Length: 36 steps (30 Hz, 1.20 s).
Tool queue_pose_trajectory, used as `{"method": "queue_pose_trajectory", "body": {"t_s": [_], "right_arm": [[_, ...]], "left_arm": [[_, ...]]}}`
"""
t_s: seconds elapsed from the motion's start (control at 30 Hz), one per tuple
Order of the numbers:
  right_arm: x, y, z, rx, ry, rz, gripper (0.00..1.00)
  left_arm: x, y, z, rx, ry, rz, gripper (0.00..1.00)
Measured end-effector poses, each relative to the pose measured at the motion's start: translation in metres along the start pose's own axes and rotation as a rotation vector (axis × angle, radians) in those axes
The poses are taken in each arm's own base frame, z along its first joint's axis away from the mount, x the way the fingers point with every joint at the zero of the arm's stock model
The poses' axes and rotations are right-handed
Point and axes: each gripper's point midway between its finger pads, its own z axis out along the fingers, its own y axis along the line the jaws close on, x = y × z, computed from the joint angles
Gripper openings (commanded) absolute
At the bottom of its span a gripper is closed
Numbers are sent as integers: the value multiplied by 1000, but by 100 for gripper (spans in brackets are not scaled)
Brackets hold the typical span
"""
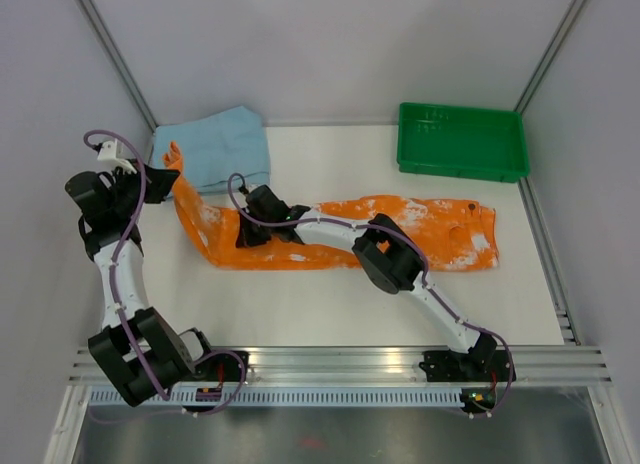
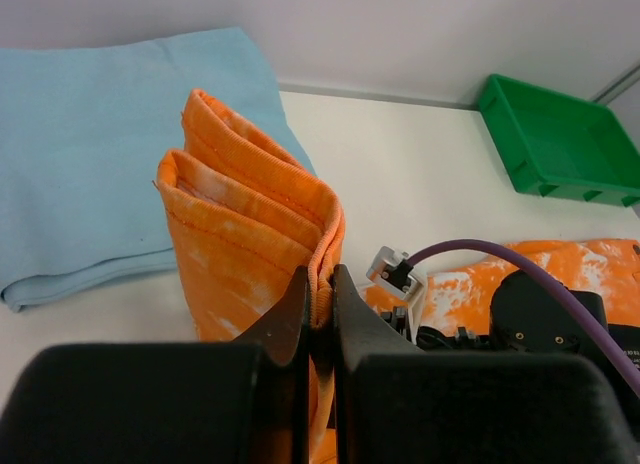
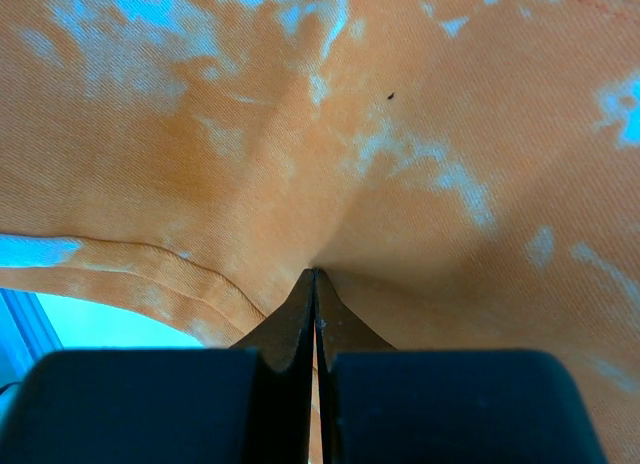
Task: Fold and stack the trousers
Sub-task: Fold the trousers
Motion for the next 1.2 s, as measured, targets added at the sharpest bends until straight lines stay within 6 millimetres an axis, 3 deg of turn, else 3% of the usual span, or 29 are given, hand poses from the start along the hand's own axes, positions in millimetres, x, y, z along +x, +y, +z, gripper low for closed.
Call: {"method": "queue_pose_trajectory", "body": {"t_s": [0.17,0.27,0.33,0.4,0.47,0.5,0.57,0.6,0.63,0.67,0.7,0.73,0.83,0.97,1.07,1.2], "right_arm": [[-8,-4,-14,20,-9,19,1],[-50,-8,-56,53,-82,52,5],[-101,-14,-99,79,-186,69,7],[-172,-26,-172,102,-354,95,6],[-220,-44,-242,120,-490,124,7],[-240,-59,-282,142,-564,143,9],[-256,-97,-352,212,-676,194,22],[-256,-116,-380,252,-717,217,28],[-248,-132,-398,292,-731,242,47],[-237,-145,-411,327,-732,269,59],[-224,-158,-418,362,-718,284,88],[-213,-165,-421,385,-698,298,95],[-180,-196,-430,476,-621,330,98],[-155,-230,-448,568,-563,369,98],[-140,-238,-458,594,-547,383,98],[-127,-232,-461,592,-525,376,98]], "left_arm": [[-1,-11,-4,13,2,23,2],[2,-27,-2,45,15,39,2],[4,-41,1,71,25,46,2],[5,-54,5,93,27,58,2],[5,-70,8,107,25,70,2],[6,-80,9,118,21,79,2],[11,-98,9,130,14,86,2],[16,-108,7,140,15,84,2],[22,-117,6,151,18,78,2],[28,-125,6,159,25,70,2],[35,-128,7,151,33,57,2],[43,-140,9,174,52,51,2],[71,-168,19,201,122,27,2],[106,-197,32,208,211,5,2],[131,-204,43,160,270,-31,2],[160,-220,55,104,312,-53,2]]}}
